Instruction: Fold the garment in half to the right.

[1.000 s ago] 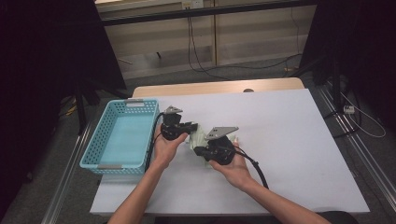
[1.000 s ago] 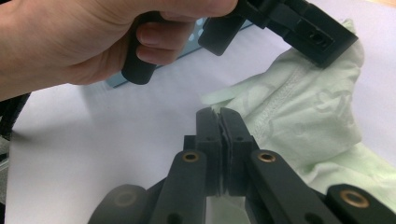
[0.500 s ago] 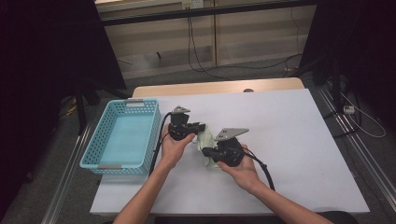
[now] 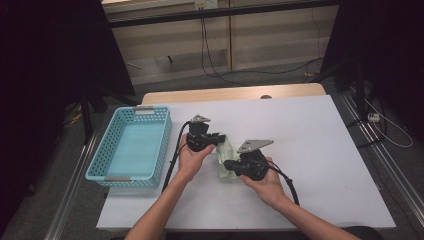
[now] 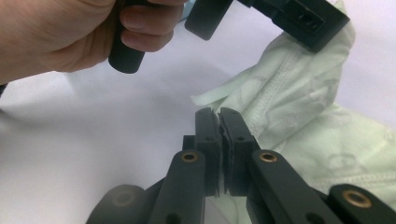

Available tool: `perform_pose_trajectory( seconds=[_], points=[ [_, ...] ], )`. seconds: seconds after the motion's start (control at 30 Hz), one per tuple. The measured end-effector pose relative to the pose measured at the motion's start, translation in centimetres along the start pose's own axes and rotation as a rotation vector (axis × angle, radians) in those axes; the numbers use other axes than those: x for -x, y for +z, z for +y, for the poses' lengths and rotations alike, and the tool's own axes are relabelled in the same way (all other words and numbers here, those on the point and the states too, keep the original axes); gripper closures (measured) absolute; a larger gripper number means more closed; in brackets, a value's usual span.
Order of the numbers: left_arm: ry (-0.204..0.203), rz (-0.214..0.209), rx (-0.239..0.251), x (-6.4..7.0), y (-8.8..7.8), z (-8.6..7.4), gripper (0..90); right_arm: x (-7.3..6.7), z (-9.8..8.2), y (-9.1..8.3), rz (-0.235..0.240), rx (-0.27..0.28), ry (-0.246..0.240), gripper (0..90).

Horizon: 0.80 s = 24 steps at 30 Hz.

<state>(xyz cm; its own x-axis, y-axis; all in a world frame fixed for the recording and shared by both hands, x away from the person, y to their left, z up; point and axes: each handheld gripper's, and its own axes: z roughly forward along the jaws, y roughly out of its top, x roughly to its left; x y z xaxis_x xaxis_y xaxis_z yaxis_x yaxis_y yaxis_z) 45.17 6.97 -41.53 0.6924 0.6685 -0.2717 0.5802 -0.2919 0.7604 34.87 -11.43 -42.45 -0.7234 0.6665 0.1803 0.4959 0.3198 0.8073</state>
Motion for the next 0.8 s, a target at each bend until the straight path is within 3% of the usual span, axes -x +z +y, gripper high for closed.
perform_pose_trajectory(
  seconds=[0.1,0.53,0.6,0.8],
  points=[
    [-0.01,-0.005,0.001,0.1,0.3,0.0,75.5,0.2,-0.3,-0.1,-0.002,-0.004,0.007,87.1],
    [0.018,-0.008,-0.023,0.9,1.6,-0.1,74.2,0.7,-1.2,-0.5,-0.018,-0.041,0.009,84.3],
    [0.006,-0.014,-0.022,1.0,1.8,-0.1,73.8,0.8,-1.4,-0.7,-0.022,-0.042,0.016,83.8],
    [0.022,-0.019,-0.034,1.4,2.0,-0.2,72.6,1.1,-2.4,-0.9,-0.021,-0.049,0.042,83.1]
  ],
)
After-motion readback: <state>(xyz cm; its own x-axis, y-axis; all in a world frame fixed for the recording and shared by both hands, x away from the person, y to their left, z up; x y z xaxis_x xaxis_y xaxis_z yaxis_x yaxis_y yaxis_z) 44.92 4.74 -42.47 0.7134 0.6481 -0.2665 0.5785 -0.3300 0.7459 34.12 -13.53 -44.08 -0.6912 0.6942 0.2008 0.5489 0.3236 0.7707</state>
